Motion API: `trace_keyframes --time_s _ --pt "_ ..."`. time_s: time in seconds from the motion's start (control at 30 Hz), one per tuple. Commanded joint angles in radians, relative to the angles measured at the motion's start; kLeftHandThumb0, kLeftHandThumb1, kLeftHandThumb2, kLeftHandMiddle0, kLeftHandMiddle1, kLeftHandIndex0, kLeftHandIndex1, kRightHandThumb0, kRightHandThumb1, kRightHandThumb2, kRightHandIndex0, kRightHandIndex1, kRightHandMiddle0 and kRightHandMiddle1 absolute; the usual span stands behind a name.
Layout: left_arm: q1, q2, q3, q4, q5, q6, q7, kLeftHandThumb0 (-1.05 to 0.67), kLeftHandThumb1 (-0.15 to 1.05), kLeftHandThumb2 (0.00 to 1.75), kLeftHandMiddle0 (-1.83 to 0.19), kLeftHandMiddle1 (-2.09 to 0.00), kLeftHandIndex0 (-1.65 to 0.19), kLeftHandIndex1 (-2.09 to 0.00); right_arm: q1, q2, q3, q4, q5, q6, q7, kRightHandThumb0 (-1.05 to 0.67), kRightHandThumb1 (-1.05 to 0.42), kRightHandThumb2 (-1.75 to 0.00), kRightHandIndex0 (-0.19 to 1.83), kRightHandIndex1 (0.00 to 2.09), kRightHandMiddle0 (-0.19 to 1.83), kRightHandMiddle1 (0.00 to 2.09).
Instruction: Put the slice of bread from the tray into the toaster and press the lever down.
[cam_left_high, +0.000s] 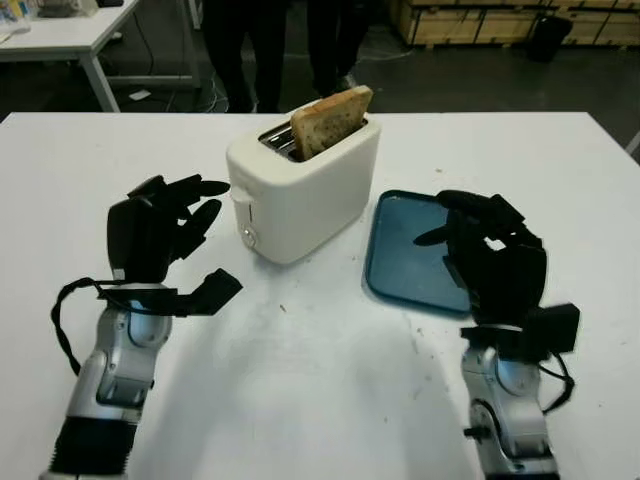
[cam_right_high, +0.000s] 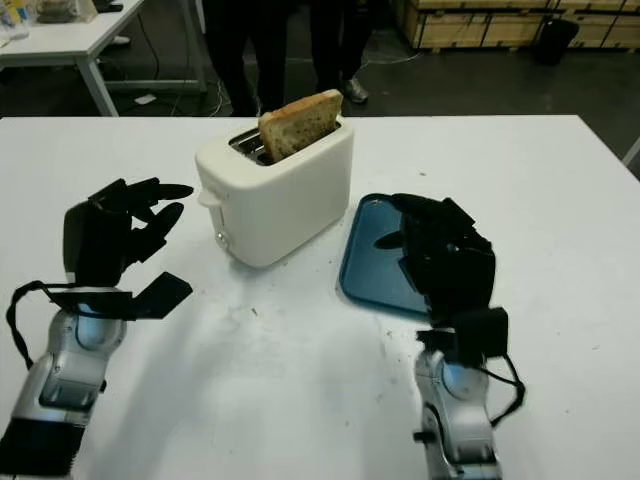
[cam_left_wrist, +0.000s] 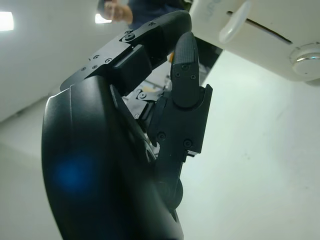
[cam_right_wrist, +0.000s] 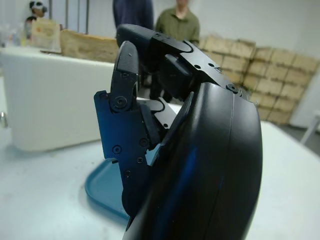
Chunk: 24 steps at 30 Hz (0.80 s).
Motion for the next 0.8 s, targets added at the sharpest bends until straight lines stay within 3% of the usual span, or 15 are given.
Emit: trace_keyframes --time_s 0.0,0.17,0.33,0.43,0.77 --pt "-0.015 0.014 -0.019 -0.008 0.023 0.016 -0.014 -0.31 0.92 0.18 -0.77 -1.48 -1.04 -0.24 -0.040 0.021 -0.021 0.034 0.002 0.021 0.003 -0.45 -0.92 -0.42 0.86 1.70 0.69 1.45" --pt "-0.026 0.029 -0.045 0.000 0.056 0.045 -0.030 -0.30 0.92 0.15 -0.80 -1.48 -1.07 -0.21 -0.064 0.034 -0.036 0.051 -0.015 0.033 0.014 -0.44 -0.92 -0.41 0.92 1.74 0.63 1.65" --pt "-0.060 0.065 -0.068 0.034 0.052 0.036 -0.073 -0.29 0.92 0.19 -0.78 -1.49 -1.08 -0.18 -0.058 0.038 -0.039 0.054 -0.031 0.033 0.028 -0.44 -0.92 -0.40 0.92 1.75 0.63 1.64" --pt "-0.098 0.092 -0.081 0.061 0.049 0.024 -0.108 -0.29 0.92 0.21 -0.80 -1.37 -1.10 -0.17 -0.051 0.042 -0.039 0.040 -0.038 0.047 0.031 -0.44 -0.92 -0.39 0.91 1.75 0.65 1.61" --pt "-0.211 0.182 -0.115 0.124 0.045 0.005 -0.224 -0.25 0.92 0.20 -0.80 -1.42 -1.14 -0.17 -0.041 0.047 -0.048 0.029 -0.035 0.032 0.067 -0.46 -0.92 -0.38 0.88 1.75 0.67 1.57"
